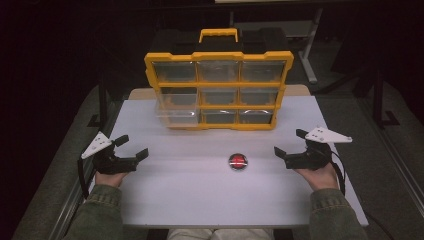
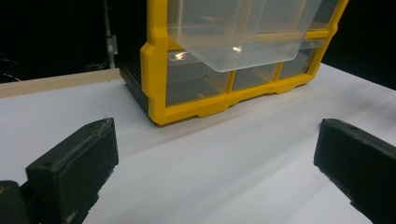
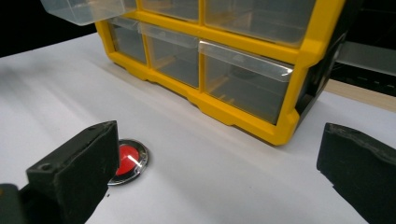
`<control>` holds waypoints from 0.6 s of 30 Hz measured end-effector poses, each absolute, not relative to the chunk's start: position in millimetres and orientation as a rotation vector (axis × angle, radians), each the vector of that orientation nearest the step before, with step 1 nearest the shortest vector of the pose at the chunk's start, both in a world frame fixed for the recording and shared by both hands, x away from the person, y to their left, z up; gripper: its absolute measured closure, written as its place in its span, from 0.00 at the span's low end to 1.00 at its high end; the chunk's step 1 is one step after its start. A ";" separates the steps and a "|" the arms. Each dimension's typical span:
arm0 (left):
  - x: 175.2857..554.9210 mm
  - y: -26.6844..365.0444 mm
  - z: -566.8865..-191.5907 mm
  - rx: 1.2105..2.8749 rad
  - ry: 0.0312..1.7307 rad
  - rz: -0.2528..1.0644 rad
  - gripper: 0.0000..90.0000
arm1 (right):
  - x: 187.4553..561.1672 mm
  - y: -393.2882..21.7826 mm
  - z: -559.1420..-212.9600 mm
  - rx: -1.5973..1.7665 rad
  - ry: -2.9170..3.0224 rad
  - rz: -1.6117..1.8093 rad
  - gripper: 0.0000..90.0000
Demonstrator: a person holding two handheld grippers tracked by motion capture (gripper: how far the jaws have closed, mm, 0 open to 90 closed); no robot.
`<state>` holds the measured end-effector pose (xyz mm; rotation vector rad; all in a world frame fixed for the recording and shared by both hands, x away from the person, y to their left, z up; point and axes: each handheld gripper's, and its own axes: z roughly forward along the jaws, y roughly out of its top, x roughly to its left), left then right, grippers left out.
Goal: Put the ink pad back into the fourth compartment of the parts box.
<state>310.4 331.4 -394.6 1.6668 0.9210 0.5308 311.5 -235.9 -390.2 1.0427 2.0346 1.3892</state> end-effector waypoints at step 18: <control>310.3 331.6 -394.7 1.665 0.924 0.530 0.00 | 321.5 -212.7 -384.2 0.980 2.150 1.341 0.00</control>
